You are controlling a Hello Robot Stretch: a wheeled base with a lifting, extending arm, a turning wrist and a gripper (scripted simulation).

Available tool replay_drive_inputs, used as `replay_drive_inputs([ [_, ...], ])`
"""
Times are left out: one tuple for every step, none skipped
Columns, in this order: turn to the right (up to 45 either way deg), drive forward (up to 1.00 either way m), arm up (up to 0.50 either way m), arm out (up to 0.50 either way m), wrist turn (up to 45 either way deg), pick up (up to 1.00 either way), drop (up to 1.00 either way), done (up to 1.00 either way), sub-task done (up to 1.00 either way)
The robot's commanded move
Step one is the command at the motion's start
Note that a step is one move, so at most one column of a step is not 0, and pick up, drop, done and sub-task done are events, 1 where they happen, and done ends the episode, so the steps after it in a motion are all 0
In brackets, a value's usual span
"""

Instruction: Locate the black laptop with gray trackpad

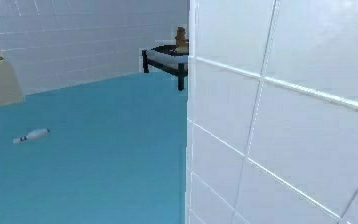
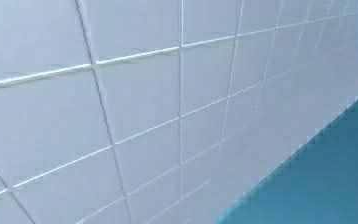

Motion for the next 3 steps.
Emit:
replay_drive_inputs([
  [0.0, 0.15, 0.00, 0.00, 0.0, 0.00, 0.00, 0.00, 0.00],
  [-45.0, 0.00, 0.00, 0.00, 0.0, 0.00, 0.00, 0.00, 0.00],
  [-12.0, 0.00, 0.00, 0.00, 0.0, 0.00, 0.00, 0.00, 0.00],
])
